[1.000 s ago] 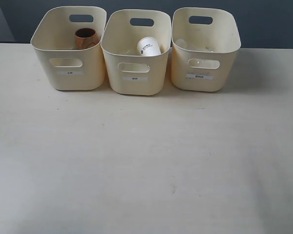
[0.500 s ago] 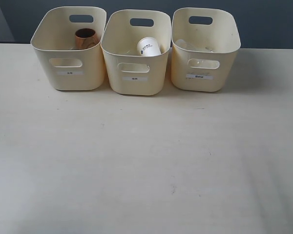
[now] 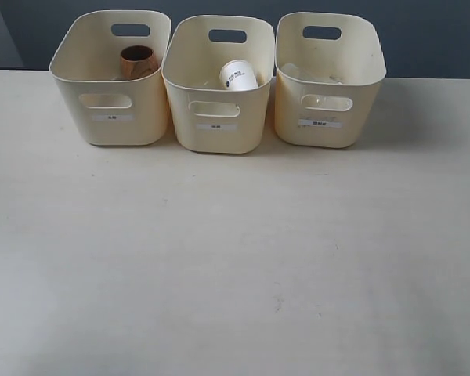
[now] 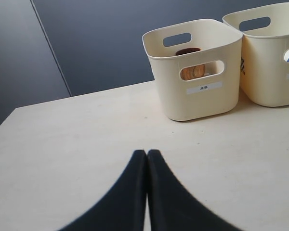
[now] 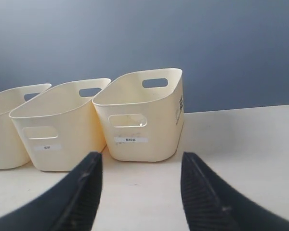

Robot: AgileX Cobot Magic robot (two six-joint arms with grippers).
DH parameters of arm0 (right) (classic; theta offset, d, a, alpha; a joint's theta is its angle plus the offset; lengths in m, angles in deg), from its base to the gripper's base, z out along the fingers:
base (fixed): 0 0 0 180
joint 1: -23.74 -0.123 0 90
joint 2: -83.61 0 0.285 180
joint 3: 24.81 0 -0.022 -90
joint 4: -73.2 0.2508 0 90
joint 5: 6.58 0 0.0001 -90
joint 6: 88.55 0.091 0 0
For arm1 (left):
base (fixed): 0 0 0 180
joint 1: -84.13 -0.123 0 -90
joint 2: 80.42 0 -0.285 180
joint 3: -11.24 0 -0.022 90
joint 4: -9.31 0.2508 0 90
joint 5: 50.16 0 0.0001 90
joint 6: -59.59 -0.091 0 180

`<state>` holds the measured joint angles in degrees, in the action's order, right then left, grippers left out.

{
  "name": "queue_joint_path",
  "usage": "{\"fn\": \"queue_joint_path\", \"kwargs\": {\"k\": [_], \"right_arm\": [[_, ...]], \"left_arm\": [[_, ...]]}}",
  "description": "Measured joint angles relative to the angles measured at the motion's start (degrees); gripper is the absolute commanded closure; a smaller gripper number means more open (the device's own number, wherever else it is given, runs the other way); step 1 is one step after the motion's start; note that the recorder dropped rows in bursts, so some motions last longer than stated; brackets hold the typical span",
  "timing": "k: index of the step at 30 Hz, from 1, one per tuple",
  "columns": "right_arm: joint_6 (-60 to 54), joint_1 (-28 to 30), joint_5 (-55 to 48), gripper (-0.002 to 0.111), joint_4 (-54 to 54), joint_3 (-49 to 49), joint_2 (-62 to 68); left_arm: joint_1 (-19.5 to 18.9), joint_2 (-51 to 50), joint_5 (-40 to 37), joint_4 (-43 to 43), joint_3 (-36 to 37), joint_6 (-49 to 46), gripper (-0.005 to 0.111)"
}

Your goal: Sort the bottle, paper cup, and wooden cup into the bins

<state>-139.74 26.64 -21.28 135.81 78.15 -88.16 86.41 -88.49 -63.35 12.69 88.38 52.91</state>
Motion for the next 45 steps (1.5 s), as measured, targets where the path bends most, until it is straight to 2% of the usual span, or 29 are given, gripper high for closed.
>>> {"fn": "queue_joint_path", "kwargs": {"k": [7, 45], "right_arm": [[0.0, 2.94, -2.57, 0.06, -0.62, -0.1, 0.0], [0.0, 3.16, -4.19, 0.06, -2.59, -0.1, 0.0]], "left_arm": [[0.0, 0.0, 0.0, 0.0, 0.0, 0.0, 0.107], [0.0, 0.0, 0.0, 0.0, 0.0, 0.0, 0.107]]}}
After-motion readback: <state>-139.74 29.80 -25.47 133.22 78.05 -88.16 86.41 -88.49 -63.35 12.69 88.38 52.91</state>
